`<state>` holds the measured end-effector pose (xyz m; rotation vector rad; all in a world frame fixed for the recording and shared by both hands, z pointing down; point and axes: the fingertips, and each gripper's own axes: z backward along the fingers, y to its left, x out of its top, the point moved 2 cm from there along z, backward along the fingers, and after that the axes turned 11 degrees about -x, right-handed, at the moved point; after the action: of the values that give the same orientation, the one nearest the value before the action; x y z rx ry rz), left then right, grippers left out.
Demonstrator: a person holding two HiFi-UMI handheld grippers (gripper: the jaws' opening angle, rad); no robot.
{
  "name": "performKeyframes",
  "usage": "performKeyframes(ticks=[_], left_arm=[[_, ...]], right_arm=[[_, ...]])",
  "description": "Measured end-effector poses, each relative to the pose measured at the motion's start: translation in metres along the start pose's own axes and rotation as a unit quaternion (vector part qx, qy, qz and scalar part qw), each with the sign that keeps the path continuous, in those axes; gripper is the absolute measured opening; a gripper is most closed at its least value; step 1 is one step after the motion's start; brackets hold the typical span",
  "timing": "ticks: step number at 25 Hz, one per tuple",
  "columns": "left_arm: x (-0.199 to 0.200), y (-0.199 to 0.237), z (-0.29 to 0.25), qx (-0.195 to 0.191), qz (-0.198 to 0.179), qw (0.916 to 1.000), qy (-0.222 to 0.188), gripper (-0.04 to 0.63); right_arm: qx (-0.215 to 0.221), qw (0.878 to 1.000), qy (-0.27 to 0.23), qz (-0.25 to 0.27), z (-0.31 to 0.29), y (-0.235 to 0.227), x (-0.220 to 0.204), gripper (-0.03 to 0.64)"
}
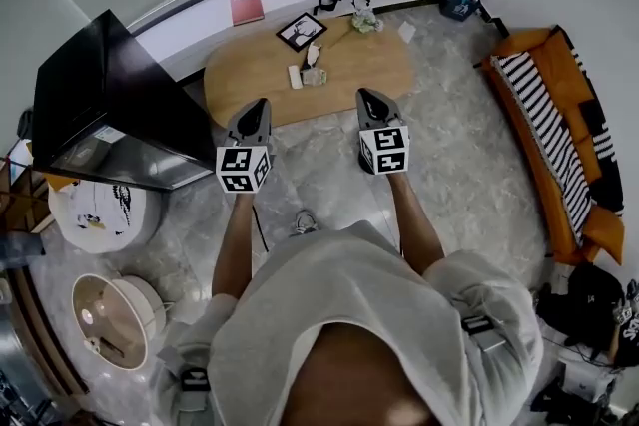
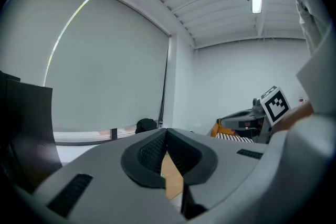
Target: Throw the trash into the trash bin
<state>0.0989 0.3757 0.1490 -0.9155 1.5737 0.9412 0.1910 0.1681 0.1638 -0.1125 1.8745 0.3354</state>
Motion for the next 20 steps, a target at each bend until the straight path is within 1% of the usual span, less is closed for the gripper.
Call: performKeyframes(ticks=[4, 7, 11, 16, 20], left_arm=[[-0.001, 0.033, -0.015, -0.009, 0.006, 0.9999, 0.004, 0.017], [-0.004, 0.041, -0.025, -0.019, 0.009, 0.9997, 0.008, 0.017], [-0.011, 0.052, -0.043, -0.030, 0.014, 0.9993, 0.016, 0.017], [-0.016, 0.068, -0.071, -0.033, 0.019, 0.9990, 0.026, 0.017], [-0.012, 0.092, -0.102, -0.026, 0.019, 0.9990, 0.031, 0.017]], right_arm=[[-0.001, 1.000, 0.001, 0.002, -0.029, 0.011, 0.007, 0.029], [0.001, 1.000, 0.010, 0.009, -0.040, 0.016, 0.005, 0.029], [-0.004, 1.000, 0.022, 0.006, -0.057, 0.012, -0.001, 0.029], [-0.004, 0.999, 0.033, 0.003, -0.084, 0.003, -0.009, 0.029], [0.003, 0.999, 0.037, -0.001, -0.124, -0.005, -0.005, 0.029]])
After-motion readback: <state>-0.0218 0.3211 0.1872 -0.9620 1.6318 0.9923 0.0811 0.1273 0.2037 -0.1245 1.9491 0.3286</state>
